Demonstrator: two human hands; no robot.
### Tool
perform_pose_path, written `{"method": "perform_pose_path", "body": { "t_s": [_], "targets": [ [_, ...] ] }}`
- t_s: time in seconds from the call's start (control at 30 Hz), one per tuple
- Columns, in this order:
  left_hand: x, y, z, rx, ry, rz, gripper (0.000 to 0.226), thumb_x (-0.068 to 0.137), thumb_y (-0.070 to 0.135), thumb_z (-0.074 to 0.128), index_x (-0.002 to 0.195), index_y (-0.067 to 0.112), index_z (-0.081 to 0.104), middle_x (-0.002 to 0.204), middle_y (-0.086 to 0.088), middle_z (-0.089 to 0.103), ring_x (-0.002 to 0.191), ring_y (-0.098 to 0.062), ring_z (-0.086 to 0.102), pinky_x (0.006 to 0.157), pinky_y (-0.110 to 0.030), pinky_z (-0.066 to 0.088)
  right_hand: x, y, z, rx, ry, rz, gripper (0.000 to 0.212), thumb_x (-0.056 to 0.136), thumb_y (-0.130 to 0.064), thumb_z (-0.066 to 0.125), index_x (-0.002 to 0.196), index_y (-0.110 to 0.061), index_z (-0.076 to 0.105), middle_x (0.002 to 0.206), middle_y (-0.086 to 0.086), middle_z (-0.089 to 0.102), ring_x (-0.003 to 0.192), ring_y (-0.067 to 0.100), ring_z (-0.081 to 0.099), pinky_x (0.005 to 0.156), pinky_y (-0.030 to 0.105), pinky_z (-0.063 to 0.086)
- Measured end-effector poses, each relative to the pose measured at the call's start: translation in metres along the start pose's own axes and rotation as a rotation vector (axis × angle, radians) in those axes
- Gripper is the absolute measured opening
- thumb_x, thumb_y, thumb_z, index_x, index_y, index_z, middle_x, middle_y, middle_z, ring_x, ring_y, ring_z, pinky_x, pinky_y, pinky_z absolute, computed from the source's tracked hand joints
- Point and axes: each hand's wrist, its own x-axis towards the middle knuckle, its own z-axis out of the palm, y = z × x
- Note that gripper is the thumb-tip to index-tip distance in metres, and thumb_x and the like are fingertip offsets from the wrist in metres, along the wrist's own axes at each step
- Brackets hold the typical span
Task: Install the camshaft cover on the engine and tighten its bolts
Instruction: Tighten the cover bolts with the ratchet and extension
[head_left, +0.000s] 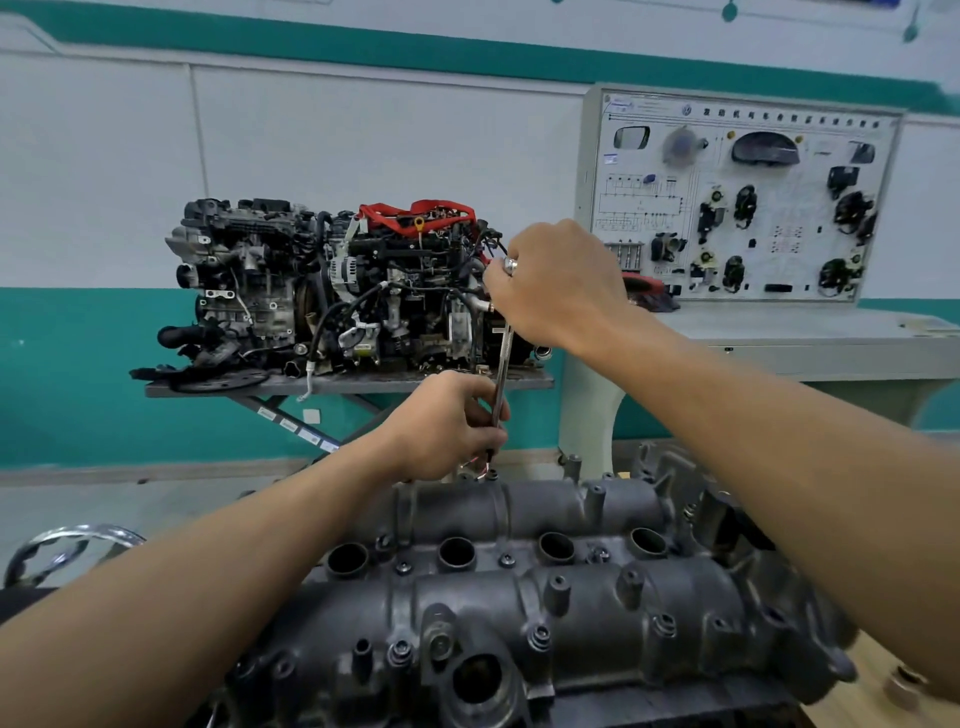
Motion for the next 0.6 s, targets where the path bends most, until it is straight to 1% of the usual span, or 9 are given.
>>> {"method": "perform_pose_path", "body": {
  "t_s": [0.1,0.2,0.3,0.37,0.43,0.5,0.57,0.6],
  "targets": [
    [0.000,0.002,0.004,-0.023,-0.006,-0.002,0.015,0.085,0.004,0.074,0.085,0.014,0.063,0.077,-0.007,0.076,0.067,-0.019,0.071,0.073,-0.038,0.061,0.002,-0.001,0.001,-0.027,-0.008,-0.002,0.043,0.090,-0.035,0.049,0.053,-0.018,0.035,0.054,0.000,0.037,0.048,0.015,0.036,0.046,0.026,0.021],
    [-0.001,0.001,0.006,0.019,-0.020,-0.016,0.015,0.085,0.007,0.076,0.087,0.016,0.064,0.081,-0.005,0.077,0.073,-0.019,0.074,0.078,-0.041,0.061,-0.002,0.004,0.006,0.012,-0.030,0.018,0.045,0.089,-0.033,0.049,0.051,-0.016,0.033,0.051,0.001,0.035,0.046,0.018,0.034,0.046,0.028,0.020],
    [-0.001,0.000,0.006,0.041,-0.032,-0.030,0.015,0.085,0.009,0.077,0.089,0.016,0.064,0.081,-0.004,0.077,0.074,-0.018,0.075,0.078,-0.039,0.061,-0.003,0.009,0.009,0.055,-0.048,0.021,0.048,0.089,-0.033,0.050,0.048,-0.016,0.029,0.045,-0.001,0.030,0.042,0.018,0.030,0.045,0.028,0.018],
    [-0.001,0.000,0.007,0.051,-0.029,-0.034,0.016,0.085,0.012,0.078,0.088,0.017,0.063,0.080,-0.002,0.076,0.070,-0.013,0.073,0.073,-0.035,0.061,-0.002,0.011,0.011,0.153,-0.070,-0.050,0.052,0.091,-0.036,0.050,0.049,-0.015,0.028,0.044,-0.001,0.027,0.042,0.018,0.025,0.046,0.030,0.019],
    [-0.002,-0.001,0.008,0.063,-0.025,-0.035,0.017,0.085,0.014,0.078,0.084,0.020,0.061,0.075,0.000,0.075,0.061,-0.006,0.068,0.065,-0.028,0.056,-0.002,0.015,0.012,0.374,-0.114,-0.145,0.053,0.096,-0.035,0.051,0.053,-0.009,0.035,0.047,0.004,0.030,0.047,0.016,0.026,0.049,0.030,0.023],
    [-0.003,0.001,0.009,0.046,-0.043,-0.036,0.017,0.087,0.011,0.076,0.084,0.018,0.060,0.072,-0.001,0.075,0.060,-0.008,0.068,0.063,-0.028,0.055,-0.005,0.020,0.010,0.525,-0.116,-0.204,0.047,0.100,-0.025,0.052,0.058,-0.005,0.042,0.051,0.003,0.032,0.050,0.012,0.028,0.051,0.025,0.024],
    [-0.004,0.003,0.008,0.027,-0.079,-0.041,0.015,0.089,0.007,0.072,0.088,0.014,0.059,0.076,-0.006,0.077,0.069,-0.017,0.073,0.071,-0.035,0.060,-0.008,0.024,0.009,0.507,-0.099,-0.245,0.037,0.100,-0.020,0.051,0.067,-0.003,0.051,0.054,-0.002,0.037,0.052,0.013,0.032,0.055,0.024,0.026],
    [-0.004,0.004,0.007,0.009,-0.101,-0.048,0.014,0.090,0.004,0.069,0.090,0.012,0.058,0.081,-0.010,0.077,0.075,-0.022,0.074,0.076,-0.039,0.061,-0.008,0.024,0.009,0.446,-0.094,-0.270,0.032,0.100,-0.021,0.051,0.075,-0.002,0.055,0.055,-0.003,0.039,0.052,0.016,0.036,0.056,0.024,0.025]
  ]
}}
